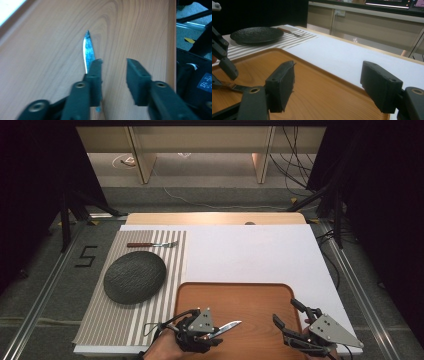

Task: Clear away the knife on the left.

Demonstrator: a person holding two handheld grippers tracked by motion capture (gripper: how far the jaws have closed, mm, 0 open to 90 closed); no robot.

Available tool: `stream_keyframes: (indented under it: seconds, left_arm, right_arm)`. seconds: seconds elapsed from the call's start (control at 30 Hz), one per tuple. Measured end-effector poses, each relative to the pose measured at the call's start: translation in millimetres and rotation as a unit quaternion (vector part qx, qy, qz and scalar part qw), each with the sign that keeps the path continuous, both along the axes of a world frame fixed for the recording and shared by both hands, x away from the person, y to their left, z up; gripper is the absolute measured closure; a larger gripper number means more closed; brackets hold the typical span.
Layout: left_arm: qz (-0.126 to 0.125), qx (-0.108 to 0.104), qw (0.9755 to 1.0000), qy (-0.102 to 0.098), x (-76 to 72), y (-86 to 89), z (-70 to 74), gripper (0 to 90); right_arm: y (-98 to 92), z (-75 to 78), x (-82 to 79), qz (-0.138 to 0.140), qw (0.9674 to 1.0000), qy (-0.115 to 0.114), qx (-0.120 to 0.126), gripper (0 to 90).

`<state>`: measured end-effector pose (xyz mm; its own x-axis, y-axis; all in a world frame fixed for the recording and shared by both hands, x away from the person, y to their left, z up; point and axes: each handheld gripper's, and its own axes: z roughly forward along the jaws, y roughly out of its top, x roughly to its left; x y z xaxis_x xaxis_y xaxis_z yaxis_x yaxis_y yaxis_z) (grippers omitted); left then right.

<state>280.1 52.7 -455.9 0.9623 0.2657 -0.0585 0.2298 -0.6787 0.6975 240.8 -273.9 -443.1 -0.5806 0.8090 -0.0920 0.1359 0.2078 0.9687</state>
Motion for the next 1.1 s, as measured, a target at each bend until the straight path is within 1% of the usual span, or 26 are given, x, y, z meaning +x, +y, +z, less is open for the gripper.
stream_keyframes:
  seconds: [0.03,0.07,0.13,0.23,0.3,0.37,0.43,0.57,0.63,0.73,0.97,1.1]
  left_arm:
    - [-0.003,0.005,1.0,0.0,-0.5,-1.9,-1.2,73.1]
    - [-0.003,0.005,1.0,0.0,-0.5,-1.9,-1.2,75.9]
    - [-0.005,0.024,0.9997,-0.001,-1.8,-6.2,-4.4,82.0]
    - [-0.007,0.037,0.9993,0.004,-1.5,-6.7,-7.4,86.5]
    - [-0.002,0.044,0.999,0.006,-0.5,-7.4,-9.8,89.0]
    - [0.003,0.053,0.9986,0.004,0.4,-7.9,-12.2,89.5]
    - [0.004,0.057,0.9983,0.009,0.9,-7.6,-14.6,89.6]
    - [0.014,0.07,0.9974,0.009,2.9,-5.0,-18.2,89.7]
    - [0.017,0.07,0.9973,0.012,4.1,-1.9,-18.2,89.7]
    - [0.024,0.07,0.9972,0.011,5.3,1.0,-17.1,89.7]
    - [0.034,0.065,0.9972,0.014,8.2,3.4,-17.3,89.7]
    - [0.035,0.071,0.9967,0.017,9.4,5.5,-18.7,89.7]
  right_arm:
    - [0.0,0.1,-0.3,0.0,1.0,0.001,-0.001,28.6]
    - [0.0,0.2,-0.4,0.001,1.0,0.0,-0.001,28.6]
    - [-0.3,0.3,-0.1,0.0,1.0,0.0,0.0,28.6]
    - [-0.3,0.4,-0.4,0.001,1.0,-0.001,0.0,28.6]
    - [-0.4,0.5,-0.4,0.001,1.0,0.0,0.0,28.6]
    - [-0.1,0.3,-0.5,0.001,1.0,0.0,-0.001,28.6]
    - [0.0,0.4,-0.2,0.001,1.0,0.0,-0.001,28.6]
    - [-0.1,0.5,-0.5,0.001,1.0,-0.001,0.0,28.6]
    - [-0.4,0.8,-0.5,0.0,1.0,0.0,0.001,28.6]
    - [-0.7,0.9,-0.7,0.0,1.0,-0.001,0.0,28.6]
    - [-0.3,1.1,-0.6,0.001,1.0,-0.002,0.0,28.6]
    - [-0.4,1.1,-0.6,0.001,1.0,-0.002,0.0,28.6]
